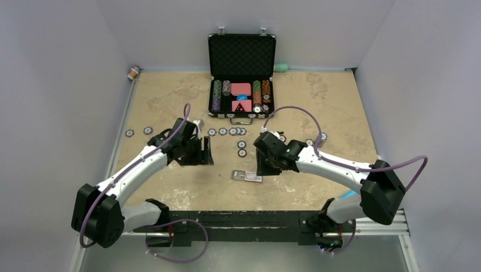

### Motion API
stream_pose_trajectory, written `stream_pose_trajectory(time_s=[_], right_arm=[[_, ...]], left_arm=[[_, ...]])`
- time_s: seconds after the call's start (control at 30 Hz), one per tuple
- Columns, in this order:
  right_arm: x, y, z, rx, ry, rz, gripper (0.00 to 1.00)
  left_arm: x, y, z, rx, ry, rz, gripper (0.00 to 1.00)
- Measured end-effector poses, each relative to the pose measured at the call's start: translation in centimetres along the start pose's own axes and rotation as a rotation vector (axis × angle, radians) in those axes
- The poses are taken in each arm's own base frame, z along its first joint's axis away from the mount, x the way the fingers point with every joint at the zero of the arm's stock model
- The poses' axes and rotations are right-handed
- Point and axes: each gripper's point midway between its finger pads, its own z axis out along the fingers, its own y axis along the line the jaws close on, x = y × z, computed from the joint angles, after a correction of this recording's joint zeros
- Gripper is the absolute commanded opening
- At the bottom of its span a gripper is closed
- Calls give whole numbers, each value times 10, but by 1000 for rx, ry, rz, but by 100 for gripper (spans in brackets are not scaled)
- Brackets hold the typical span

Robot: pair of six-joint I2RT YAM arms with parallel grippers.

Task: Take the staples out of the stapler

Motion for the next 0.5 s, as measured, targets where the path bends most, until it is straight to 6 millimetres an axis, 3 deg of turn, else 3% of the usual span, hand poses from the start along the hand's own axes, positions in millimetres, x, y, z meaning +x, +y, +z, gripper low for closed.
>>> stream_pose_trajectory(time_s=[0.23,0.4,0.5], right_arm=[[37,-17,23,48,107,99,33],[38,-18,27,67,114,139,29],[42,-21,33,92,130,150,28]], left_arm=[[11,-16,28,82,74,38,58],[19,-26,32,128,106,77,40],[26,-28,37,129,135,97,35]])
